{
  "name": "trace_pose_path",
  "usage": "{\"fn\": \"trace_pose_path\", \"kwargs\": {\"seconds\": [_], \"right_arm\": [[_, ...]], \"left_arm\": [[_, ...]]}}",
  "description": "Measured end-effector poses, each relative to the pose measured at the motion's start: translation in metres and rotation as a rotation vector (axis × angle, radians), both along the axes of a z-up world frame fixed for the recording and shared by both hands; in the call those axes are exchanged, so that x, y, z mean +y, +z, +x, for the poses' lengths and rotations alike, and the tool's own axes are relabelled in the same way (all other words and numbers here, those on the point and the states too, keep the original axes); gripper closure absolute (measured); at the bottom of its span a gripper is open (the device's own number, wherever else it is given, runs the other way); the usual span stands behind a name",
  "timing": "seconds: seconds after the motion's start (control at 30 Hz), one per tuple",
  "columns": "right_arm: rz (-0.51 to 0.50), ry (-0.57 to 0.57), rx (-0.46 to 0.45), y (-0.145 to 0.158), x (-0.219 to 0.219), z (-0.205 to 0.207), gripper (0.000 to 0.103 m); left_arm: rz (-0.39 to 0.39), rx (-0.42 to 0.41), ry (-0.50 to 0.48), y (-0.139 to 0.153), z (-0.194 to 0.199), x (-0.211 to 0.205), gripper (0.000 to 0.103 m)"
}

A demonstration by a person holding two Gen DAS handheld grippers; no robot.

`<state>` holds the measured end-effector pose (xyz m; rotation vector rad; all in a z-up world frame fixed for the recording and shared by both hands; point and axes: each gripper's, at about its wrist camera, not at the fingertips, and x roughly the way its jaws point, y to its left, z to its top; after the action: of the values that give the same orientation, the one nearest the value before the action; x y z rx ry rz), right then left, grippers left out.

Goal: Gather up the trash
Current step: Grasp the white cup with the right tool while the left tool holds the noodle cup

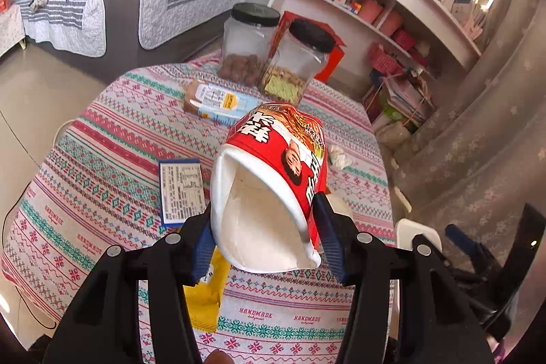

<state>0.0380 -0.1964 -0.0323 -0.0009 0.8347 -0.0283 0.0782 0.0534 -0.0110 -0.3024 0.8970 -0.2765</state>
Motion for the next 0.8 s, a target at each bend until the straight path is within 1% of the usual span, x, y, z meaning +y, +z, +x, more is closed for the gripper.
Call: {"fn": "trace_pose_path", "kwargs": {"seconds": [0.1, 0.2, 0.27, 0.37, 0.43, 0.5, 0.57, 0.6, 0.63, 0.67, 0.7, 0.77, 0.8], "right_arm": [[-0.067, 0.100, -0.015, -0.012, 0.021, 0.008, 0.007], [-0.142, 0.192, 0.027, -0.030, 0.038, 0.020, 0.007], [-0.160, 0.219, 0.049, -0.041, 0.044, 0.026, 0.007], [-0.137, 0.247, 0.077, -0.051, 0.051, 0.036, 0.007], [-0.143, 0.255, 0.097, -0.057, 0.057, 0.046, 0.007], [-0.141, 0.261, 0.114, -0.062, 0.062, 0.053, 0.013], [-0.126, 0.269, 0.146, -0.069, 0.067, 0.061, 0.022], [-0.118, 0.273, 0.159, -0.071, 0.069, 0.064, 0.024], [-0.109, 0.277, 0.172, -0.074, 0.071, 0.066, 0.031], [-0.100, 0.283, 0.187, -0.076, 0.074, 0.068, 0.041], [-0.091, 0.292, 0.204, -0.079, 0.076, 0.070, 0.049], [-0.088, 0.287, 0.220, -0.078, 0.079, 0.071, 0.051], [-0.068, 0.284, 0.223, -0.076, 0.079, 0.072, 0.052]], "left_arm": [[0.007, -0.042, 0.027, 0.022, 0.007, 0.016, 0.050], [0.011, -0.081, 0.056, 0.033, 0.013, 0.033, 0.050], [-0.001, -0.083, 0.069, 0.028, 0.014, 0.043, 0.050], [-0.011, -0.046, 0.086, 0.013, 0.017, 0.054, 0.050], [-0.027, -0.017, 0.099, 0.005, 0.022, 0.063, 0.050], [-0.041, -0.002, 0.112, 0.001, 0.025, 0.071, 0.050], [-0.052, 0.003, 0.123, 0.000, 0.027, 0.079, 0.049], [-0.056, 0.003, 0.126, 0.001, 0.027, 0.082, 0.049], [-0.058, 0.001, 0.130, 0.001, 0.027, 0.084, 0.049], [-0.058, -0.001, 0.131, 0.001, 0.027, 0.086, 0.049], [-0.057, -0.002, 0.132, 0.001, 0.027, 0.086, 0.049], [-0.050, -0.002, 0.134, 0.000, 0.027, 0.088, 0.049], [-0.047, -0.002, 0.135, -0.001, 0.028, 0.088, 0.049]]}}
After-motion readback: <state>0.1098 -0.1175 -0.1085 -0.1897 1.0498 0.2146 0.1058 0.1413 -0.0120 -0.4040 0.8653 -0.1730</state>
